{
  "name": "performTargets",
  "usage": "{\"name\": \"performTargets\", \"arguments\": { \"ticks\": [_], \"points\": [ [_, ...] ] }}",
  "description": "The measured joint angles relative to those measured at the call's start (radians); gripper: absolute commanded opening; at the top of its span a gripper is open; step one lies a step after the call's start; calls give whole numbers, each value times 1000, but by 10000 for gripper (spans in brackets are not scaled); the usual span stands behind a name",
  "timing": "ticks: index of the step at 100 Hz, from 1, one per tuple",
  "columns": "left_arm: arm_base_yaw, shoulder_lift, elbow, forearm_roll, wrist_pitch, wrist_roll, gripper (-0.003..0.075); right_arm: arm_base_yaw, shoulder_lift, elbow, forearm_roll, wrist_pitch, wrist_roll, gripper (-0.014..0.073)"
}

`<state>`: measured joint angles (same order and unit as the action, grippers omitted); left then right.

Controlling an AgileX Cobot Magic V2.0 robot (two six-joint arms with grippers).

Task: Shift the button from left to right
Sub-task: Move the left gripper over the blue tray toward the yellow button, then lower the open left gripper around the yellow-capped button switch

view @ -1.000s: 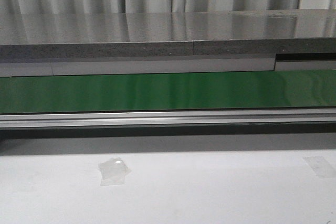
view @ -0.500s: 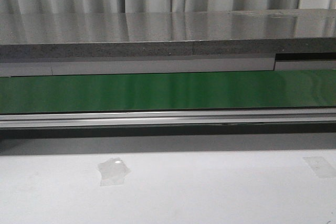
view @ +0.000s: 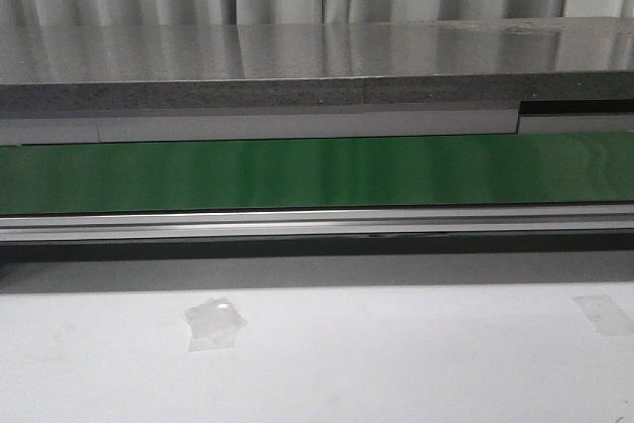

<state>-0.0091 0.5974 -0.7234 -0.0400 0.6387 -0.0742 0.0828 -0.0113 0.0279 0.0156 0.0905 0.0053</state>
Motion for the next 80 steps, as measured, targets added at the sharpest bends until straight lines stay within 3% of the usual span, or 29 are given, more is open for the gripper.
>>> {"name": "performTargets", "arguments": {
  "ticks": [32, 56, 80],
  "points": [
    [0, 335, -213, -3, 246, 0, -20, 0, 0, 0, 0, 0, 0, -67],
    [0, 479, -217, -9, 303, 2, -20, 0, 0, 0, 0, 0, 0, -67],
    [0, 500, -220, -16, 311, 52, -19, 0, 0, 0, 0, 0, 0, -67]
  ]
}}
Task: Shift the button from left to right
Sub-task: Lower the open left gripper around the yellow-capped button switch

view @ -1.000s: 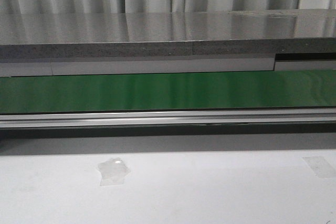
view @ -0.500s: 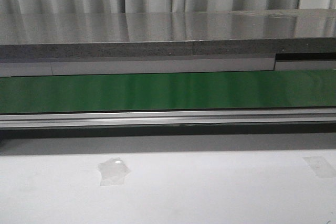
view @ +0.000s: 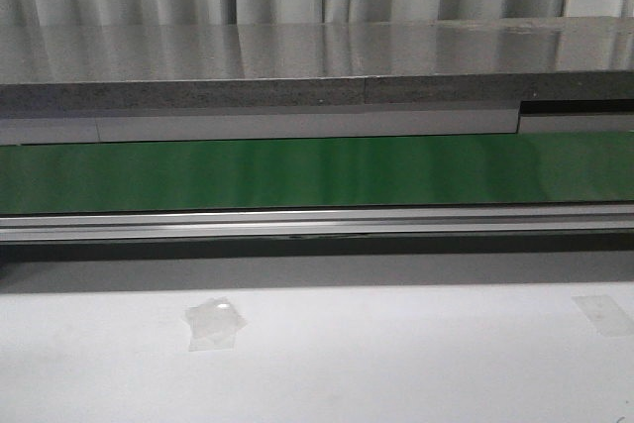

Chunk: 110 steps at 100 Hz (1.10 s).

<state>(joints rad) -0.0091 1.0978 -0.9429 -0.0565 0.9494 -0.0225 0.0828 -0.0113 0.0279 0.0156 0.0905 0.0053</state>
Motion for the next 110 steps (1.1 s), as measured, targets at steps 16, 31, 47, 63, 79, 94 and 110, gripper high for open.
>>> {"name": "performTargets", "arguments": {
  "ticks": [16, 31, 47, 63, 79, 94, 110],
  "points": [
    [0, 0, 0, -2, 0, 22, 116, 0, 0, 0, 0, 0, 0, -67],
    [0, 0, 0, -2, 0, 33, 463, 0, 0, 0, 0, 0, 0, -67],
    [0, 0, 0, -2, -3, 33, 622, 0, 0, 0, 0, 0, 0, -67],
    [0, 0, 0, -2, -6, 33, 585, 0, 0, 0, 0, 0, 0, -67],
    [23, 5, -12, -2, -23, 29, 582, 0, 0, 0, 0, 0, 0, -67],
    [131, 53, -68, -2, -29, 29, 582, 0, 0, 0, 0, 0, 0, -67],
    [253, 151, -138, -8, -47, 38, 582, 0, 0, 0, 0, 0, 0, -67]
  ]
}}
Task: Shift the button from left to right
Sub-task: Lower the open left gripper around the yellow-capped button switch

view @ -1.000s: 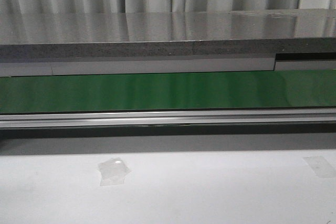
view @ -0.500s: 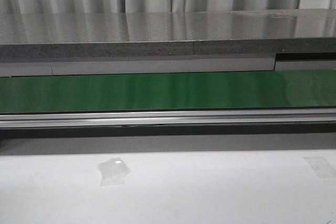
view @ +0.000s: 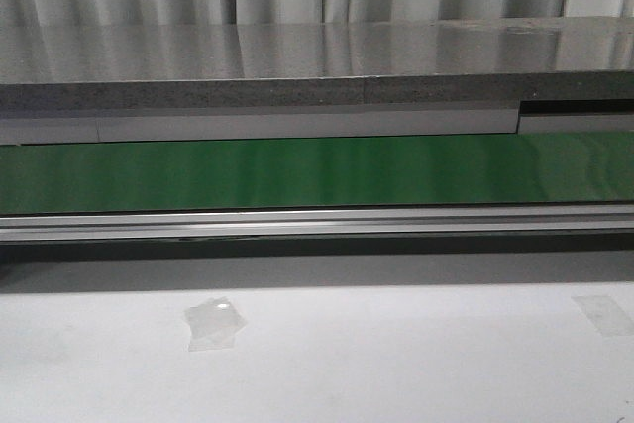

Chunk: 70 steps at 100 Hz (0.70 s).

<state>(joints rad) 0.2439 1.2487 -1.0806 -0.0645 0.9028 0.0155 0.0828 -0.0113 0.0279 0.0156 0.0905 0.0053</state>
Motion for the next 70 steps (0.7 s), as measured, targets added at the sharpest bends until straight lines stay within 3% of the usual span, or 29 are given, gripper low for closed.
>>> {"name": "performTargets", "arguments": {
  "ticks": [18, 70],
  "points": [
    [60, 146, -74, -13, -41, 9, 581, 0, 0, 0, 0, 0, 0, -67],
    [66, 591, -318, -34, -92, -3, 575, 0, 0, 0, 0, 0, 0, -67]
  ]
}}
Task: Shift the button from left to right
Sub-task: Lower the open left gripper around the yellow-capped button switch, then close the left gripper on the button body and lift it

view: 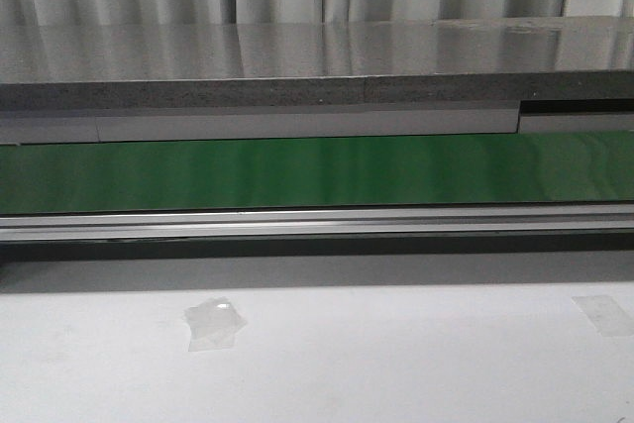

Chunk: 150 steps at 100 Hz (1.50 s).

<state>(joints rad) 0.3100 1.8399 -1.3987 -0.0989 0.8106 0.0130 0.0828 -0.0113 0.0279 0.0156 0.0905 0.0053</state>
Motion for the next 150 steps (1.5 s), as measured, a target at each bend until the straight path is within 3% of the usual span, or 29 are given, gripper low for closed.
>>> {"name": "performTargets", "arguments": {
  "ticks": [24, 150],
  "points": [
    [10, 94, -68, -8, -2, -35, 566, 0, 0, 0, 0, 0, 0, -67],
    [23, 193, -73, 10, 6, -44, 565, 0, 0, 0, 0, 0, 0, -67]
  ]
}}
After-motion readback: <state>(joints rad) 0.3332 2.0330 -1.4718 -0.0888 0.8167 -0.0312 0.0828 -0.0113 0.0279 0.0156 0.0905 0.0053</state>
